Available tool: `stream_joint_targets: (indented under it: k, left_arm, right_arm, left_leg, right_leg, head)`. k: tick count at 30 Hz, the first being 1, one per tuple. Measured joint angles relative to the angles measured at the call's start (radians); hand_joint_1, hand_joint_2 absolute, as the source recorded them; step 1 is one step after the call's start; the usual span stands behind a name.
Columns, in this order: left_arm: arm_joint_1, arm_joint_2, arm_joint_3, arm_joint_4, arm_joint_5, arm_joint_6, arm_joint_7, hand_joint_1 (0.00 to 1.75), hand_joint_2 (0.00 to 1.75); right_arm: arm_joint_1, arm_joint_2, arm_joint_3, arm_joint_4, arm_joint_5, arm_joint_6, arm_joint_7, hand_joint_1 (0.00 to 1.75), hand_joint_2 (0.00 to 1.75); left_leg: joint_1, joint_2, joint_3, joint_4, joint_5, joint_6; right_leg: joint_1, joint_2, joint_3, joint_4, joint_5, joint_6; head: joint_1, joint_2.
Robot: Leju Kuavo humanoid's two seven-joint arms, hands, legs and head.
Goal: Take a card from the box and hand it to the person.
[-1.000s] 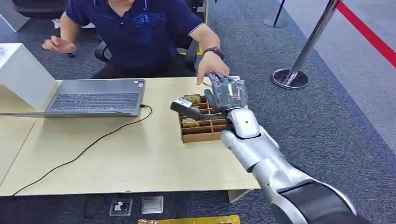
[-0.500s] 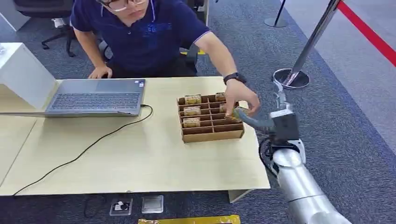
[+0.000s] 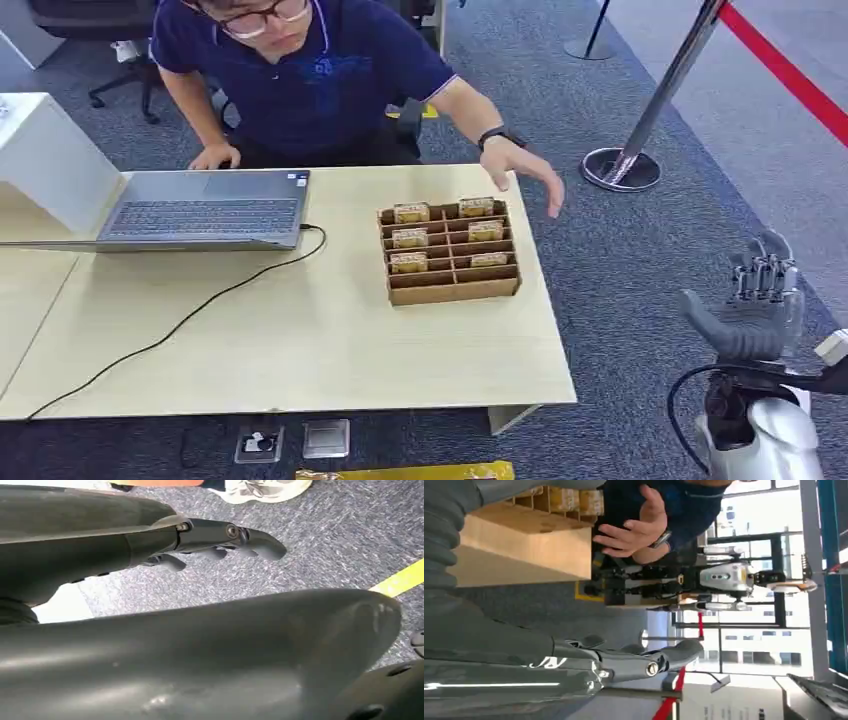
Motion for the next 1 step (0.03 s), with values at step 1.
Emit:
stream_joint_targets:
  k: [1]
  left_arm:
    - [-0.001,0.0,0.001,0.0,0.0,0.0,0.002,0.0,0.0]
  right_arm:
    - [0.005,0.0,-0.019,0.005,0.031,-0.006,0.013,0.0,1.75]
  left_leg:
    - [0.0,0.001,0.001,0.0,0.0,0.0]
  right_leg:
    - [0.0,0.0,0.0,0.0,0.0,0.0]
  head:
    - [0.0,0.0]
